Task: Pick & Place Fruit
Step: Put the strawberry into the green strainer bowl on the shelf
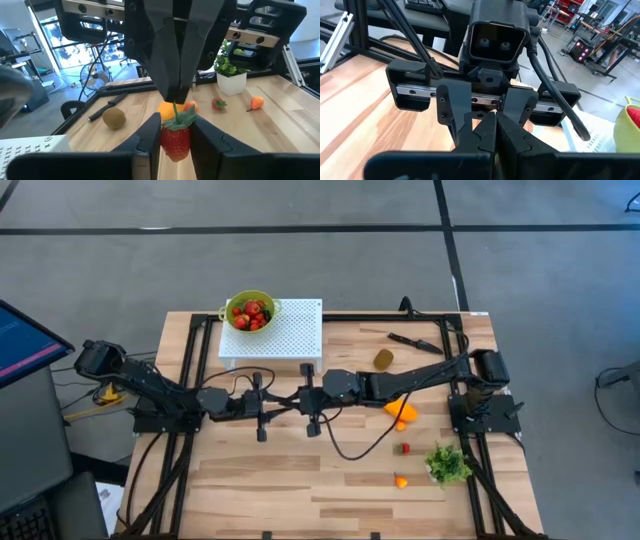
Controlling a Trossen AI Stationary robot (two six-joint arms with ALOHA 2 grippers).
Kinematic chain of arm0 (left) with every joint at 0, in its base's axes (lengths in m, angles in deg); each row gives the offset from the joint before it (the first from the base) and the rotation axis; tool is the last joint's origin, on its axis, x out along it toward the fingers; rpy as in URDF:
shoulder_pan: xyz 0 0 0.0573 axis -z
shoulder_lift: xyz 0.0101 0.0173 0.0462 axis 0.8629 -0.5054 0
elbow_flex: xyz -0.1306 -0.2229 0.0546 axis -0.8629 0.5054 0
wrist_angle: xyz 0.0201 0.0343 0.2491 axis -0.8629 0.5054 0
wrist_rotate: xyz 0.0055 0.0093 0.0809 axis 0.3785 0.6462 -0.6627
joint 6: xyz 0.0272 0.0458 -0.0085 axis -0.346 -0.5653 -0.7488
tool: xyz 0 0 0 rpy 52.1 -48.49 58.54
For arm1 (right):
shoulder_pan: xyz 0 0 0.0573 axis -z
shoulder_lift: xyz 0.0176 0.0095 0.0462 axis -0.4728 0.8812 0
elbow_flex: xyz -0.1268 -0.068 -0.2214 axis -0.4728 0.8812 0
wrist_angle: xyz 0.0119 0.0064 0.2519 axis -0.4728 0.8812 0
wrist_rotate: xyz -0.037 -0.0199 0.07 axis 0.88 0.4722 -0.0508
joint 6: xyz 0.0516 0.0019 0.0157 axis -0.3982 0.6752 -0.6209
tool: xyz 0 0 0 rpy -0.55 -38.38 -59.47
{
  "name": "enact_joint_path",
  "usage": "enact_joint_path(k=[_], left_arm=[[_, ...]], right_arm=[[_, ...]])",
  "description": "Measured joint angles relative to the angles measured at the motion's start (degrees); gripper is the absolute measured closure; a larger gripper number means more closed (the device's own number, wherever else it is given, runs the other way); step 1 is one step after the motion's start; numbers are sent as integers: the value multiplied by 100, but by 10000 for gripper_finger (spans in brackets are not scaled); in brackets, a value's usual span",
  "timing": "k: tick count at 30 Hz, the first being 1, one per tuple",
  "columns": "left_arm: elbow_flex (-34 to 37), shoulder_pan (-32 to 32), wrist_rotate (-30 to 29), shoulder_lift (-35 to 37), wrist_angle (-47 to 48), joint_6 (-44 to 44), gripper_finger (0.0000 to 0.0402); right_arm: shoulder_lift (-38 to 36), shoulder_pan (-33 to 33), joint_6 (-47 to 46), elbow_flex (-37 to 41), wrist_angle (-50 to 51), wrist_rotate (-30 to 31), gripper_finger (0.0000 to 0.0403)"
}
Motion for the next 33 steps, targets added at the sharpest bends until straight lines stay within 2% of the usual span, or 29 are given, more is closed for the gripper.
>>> enact_joint_path(k=[4,7,12,18,24,27,33], left_arm=[[0,0,0,0,4,0,323],[2,0,2,-2,37,2,322],[2,0,0,-2,24,0,322],[2,-204,-63,87,-220,-299,321],[-38,-924,-749,520,-617,-941,321],[-148,-1471,-1021,790,-634,-1201,321],[-210,-2676,-1104,1070,-606,-1219,321]], right_arm=[[0,-2,-267,0,3,25,398],[-135,-2,-434,9,383,244,376],[-519,9,-829,0,1392,580,307],[-977,9,-1741,-2,3235,616,215],[-962,11,-2599,0,4508,618,167],[-806,11,-2645,13,4617,619,164],[-673,51,-2641,20,4642,619,178]])
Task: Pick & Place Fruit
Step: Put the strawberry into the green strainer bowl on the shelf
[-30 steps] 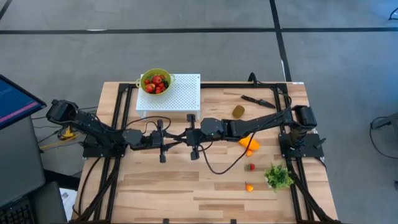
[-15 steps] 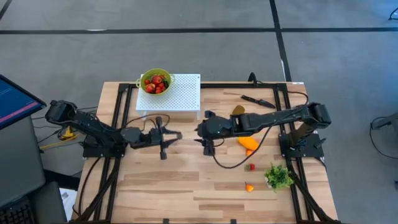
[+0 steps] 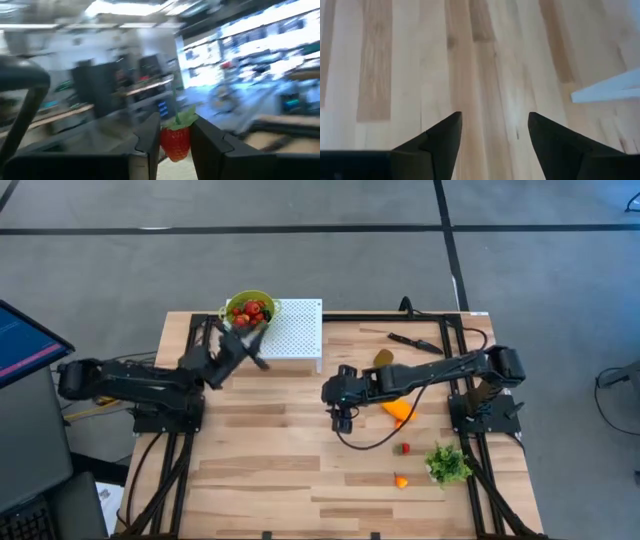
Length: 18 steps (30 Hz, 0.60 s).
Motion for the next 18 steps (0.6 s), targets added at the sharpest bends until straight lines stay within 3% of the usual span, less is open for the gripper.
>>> enact_joint_path(k=[7,18], left_arm=[[9,-809,-256,-23,266,15,321],[9,-963,-251,-97,521,17,321]], right_arm=[[-5,42,-1,-20,-26,2,202],[-5,42,9,-17,-18,2,230]])
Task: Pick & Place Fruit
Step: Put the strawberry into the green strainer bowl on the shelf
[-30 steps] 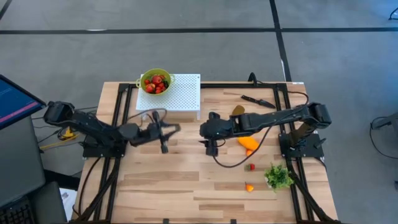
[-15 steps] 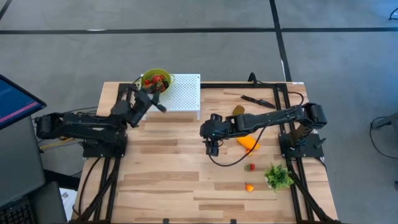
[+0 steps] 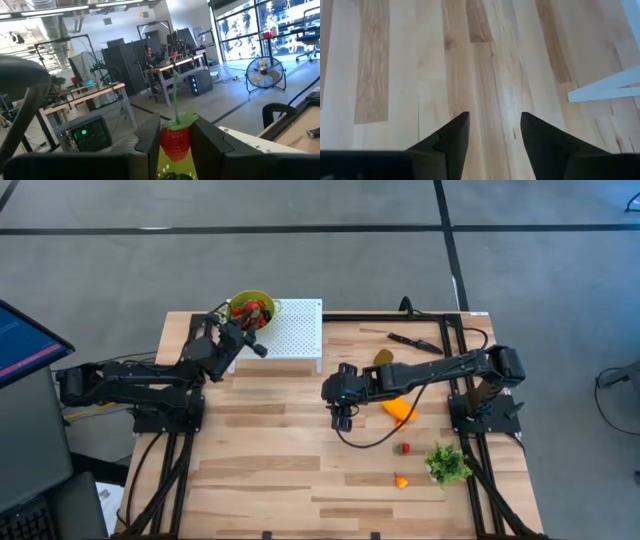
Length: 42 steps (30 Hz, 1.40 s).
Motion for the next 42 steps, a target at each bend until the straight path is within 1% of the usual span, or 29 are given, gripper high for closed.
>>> enact_joint_path(k=[3,6,8,14,18,23,28,31,35,39,42], left_arm=[[0,0,0,0,4,0,319],[0,0,0,0,7,-21,308],[0,2,2,0,8,-122,290],[0,2,0,0,5,-199,219],[0,2,0,0,6,-201,187],[0,28,2,0,4,-182,170],[0,400,70,0,4,334,168],[0,825,421,0,50,622,173],[0,1453,1414,1,258,1003,182],[0,2007,2414,2,540,1469,189],[0,2348,2902,2,784,1816,194]], right_arm=[[0,-3,1,0,-1,-1,234],[0,-3,0,-2,-1,-2,237],[0,-3,1,0,1,-2,237],[0,-3,0,0,-1,-2,234],[0,-3,0,0,-1,-2,237],[0,-3,0,0,3,-2,239],[0,-12,-19,0,215,-2,237],[0,-58,-205,0,545,0,239],[0,-191,-760,-2,1256,-2,247],[0,-474,-1452,-1,1963,-2,254],[0,-791,-1956,0,2448,-2,258]])
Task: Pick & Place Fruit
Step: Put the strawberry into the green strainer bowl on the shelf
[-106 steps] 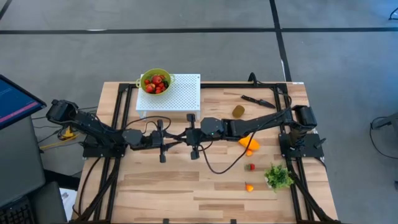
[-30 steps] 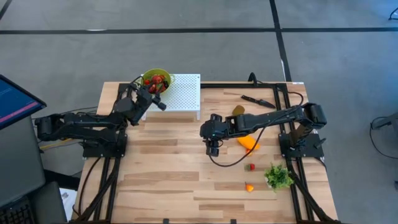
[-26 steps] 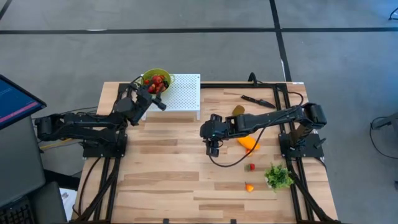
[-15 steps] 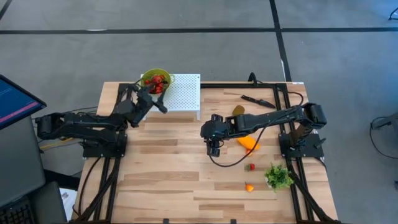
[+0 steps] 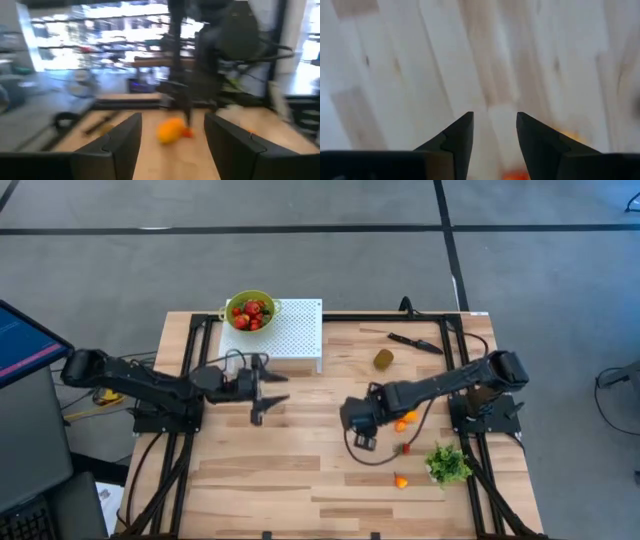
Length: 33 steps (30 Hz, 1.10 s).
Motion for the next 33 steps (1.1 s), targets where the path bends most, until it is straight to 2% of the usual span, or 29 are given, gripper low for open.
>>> enact_joint_path(k=[8,16,25,33], left_arm=[[0,644,150,-22,477,140,205],[17,686,129,-454,380,142,213],[17,684,108,-1075,6,142,215],[20,684,108,-1325,-143,140,215]], right_arm=[[-28,-1003,-1787,312,871,6,262],[-51,-1763,-3064,854,1002,8,221],[-50,-1851,-3421,1339,894,-103,172],[-50,-1693,-3222,1620,573,-538,168]])
